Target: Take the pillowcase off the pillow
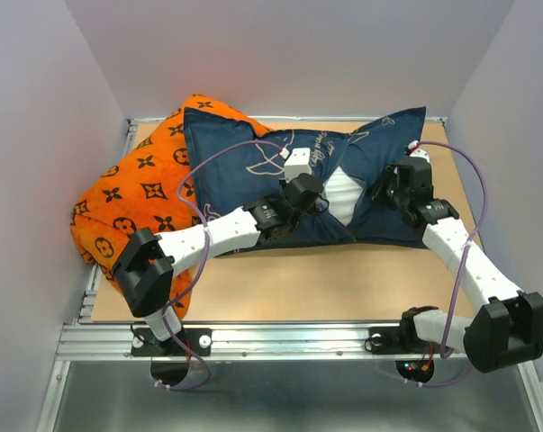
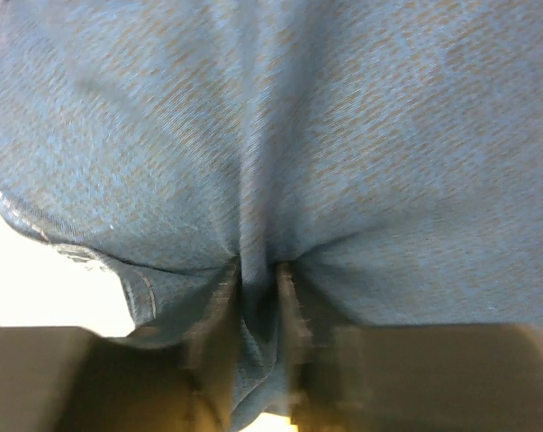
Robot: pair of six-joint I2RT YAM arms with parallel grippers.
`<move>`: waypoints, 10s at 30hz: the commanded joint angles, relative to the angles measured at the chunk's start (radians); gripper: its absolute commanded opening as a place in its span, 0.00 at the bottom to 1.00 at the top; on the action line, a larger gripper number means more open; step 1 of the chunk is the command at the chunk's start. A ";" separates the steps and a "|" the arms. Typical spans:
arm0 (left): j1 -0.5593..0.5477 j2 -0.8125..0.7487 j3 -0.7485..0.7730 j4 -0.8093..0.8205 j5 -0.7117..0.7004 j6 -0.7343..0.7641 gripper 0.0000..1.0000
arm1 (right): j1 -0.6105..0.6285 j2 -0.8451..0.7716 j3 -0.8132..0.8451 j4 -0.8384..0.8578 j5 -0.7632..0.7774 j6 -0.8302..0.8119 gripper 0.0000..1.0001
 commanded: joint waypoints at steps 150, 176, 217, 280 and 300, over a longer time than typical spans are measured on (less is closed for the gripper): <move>-0.051 0.387 0.423 0.216 0.475 0.898 0.69 | -0.166 -0.288 -0.126 0.037 -0.224 0.192 0.01; 0.021 0.447 0.487 0.149 0.130 0.624 0.00 | -0.166 -0.217 -0.042 -0.046 -0.017 0.093 0.01; 0.406 -0.236 -0.082 0.041 0.216 0.123 0.00 | -0.378 0.226 -0.074 0.109 -0.142 0.060 0.27; 0.058 0.253 0.584 -0.185 0.399 0.414 0.74 | -0.210 -0.134 -0.413 1.122 -0.680 0.399 0.01; 0.052 0.319 0.569 -0.040 0.460 0.317 0.82 | -0.210 -0.134 -0.428 1.135 -0.714 0.405 0.01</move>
